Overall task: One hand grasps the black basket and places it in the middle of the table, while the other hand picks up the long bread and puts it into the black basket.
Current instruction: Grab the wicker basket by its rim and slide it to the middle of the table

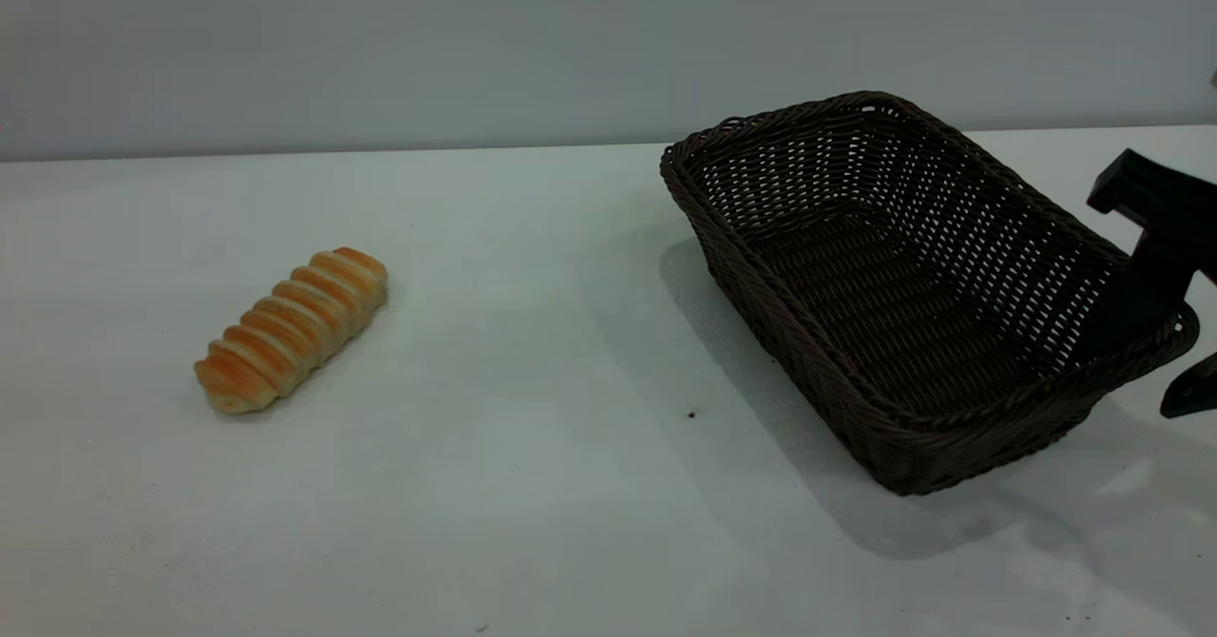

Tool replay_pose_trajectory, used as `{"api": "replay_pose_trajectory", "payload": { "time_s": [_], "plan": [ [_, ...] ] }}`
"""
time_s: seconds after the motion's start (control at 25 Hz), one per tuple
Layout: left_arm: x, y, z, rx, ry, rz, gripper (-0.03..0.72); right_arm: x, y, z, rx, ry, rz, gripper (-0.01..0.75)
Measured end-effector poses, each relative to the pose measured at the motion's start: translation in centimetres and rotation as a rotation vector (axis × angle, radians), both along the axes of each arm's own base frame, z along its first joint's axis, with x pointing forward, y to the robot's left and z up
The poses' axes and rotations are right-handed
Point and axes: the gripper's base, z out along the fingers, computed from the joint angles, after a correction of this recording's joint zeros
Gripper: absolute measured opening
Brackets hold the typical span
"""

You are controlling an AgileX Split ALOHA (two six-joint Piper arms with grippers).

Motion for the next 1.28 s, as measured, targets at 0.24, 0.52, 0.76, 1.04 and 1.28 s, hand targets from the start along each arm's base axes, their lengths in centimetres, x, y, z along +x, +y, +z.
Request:
{"api": "replay_pose_trajectory", "payload": {
  "time_s": [0.24,0.52,0.76,1.04,1.28],
  "plan": [
    [0.0,0.0,0.0,0.0,0.0,0.0,0.553,0.6,0.0,-0.9,0.004,0.017,-0.033,0.456],
    [0.0,0.0,0.0,0.0,0.0,0.0,0.553,1.3,0.1,-1.2,0.01,0.019,-0.042,0.456],
    [0.0,0.0,0.0,0.0,0.0,0.0,0.553,1.6,-0.1,-1.1,0.014,-0.001,-0.088,0.456],
    [-0.1,0.0,-0.1,0.0,0.008,0.001,0.553,1.7,-0.1,-1.0,0.026,-0.002,-0.111,0.456],
    [-0.1,0.0,-0.1,0.0,0.01,0.001,0.553,1.7,-0.1,-1.0,0.028,-0.003,-0.117,0.456]
  ]
}}
